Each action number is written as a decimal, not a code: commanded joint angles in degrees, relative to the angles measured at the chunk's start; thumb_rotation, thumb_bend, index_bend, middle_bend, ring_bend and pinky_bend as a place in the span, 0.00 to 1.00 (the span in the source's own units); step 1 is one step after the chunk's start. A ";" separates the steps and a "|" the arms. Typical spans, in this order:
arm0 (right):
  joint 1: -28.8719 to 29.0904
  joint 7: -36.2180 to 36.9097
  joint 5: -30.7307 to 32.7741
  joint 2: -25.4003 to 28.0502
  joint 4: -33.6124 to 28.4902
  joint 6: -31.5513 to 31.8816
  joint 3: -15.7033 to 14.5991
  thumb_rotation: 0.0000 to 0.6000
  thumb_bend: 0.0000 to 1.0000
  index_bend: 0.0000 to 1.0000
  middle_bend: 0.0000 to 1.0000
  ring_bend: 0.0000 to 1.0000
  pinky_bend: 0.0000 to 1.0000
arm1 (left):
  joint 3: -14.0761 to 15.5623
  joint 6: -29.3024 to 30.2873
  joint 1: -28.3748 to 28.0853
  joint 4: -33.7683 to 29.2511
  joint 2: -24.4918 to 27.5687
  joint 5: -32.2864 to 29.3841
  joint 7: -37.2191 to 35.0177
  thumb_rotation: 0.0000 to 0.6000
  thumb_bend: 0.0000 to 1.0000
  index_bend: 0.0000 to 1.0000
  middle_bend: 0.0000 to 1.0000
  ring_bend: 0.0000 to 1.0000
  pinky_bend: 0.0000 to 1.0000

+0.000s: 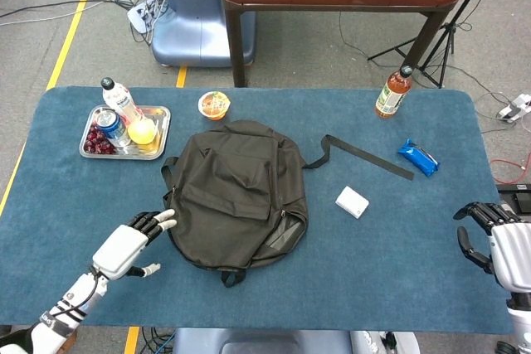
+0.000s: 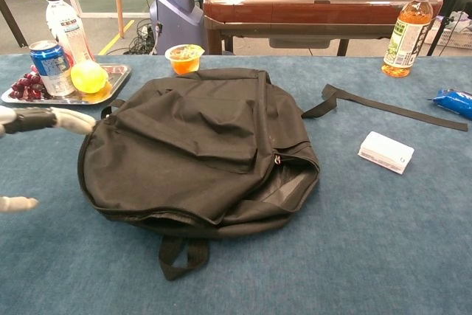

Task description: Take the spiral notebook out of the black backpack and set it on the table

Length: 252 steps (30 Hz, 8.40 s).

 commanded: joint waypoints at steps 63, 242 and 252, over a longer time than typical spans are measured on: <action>11.39 2.02 -10.36 -2.62 -2.37 -19.08 -4.13 1.00 0.49 0.47 0.49 0.39 0.56 | -20.78 -2.95 -14.54 -1.31 -14.20 -23.28 -1.99 1.00 0.49 0.74 0.59 0.48 0.36; 30.84 -0.17 -4.05 -10.89 -3.43 -3.15 3.24 1.00 0.55 0.97 0.73 0.69 0.64 | -17.60 2.34 -13.88 -9.65 -8.67 -36.14 7.70 1.00 0.49 0.74 0.68 0.52 0.36; 34.86 0.06 4.66 -16.71 13.10 -12.61 8.13 1.00 0.55 0.97 0.73 0.69 0.64 | -16.34 2.36 -13.24 -10.33 -8.44 -35.53 8.55 1.00 0.49 0.74 0.67 0.52 0.36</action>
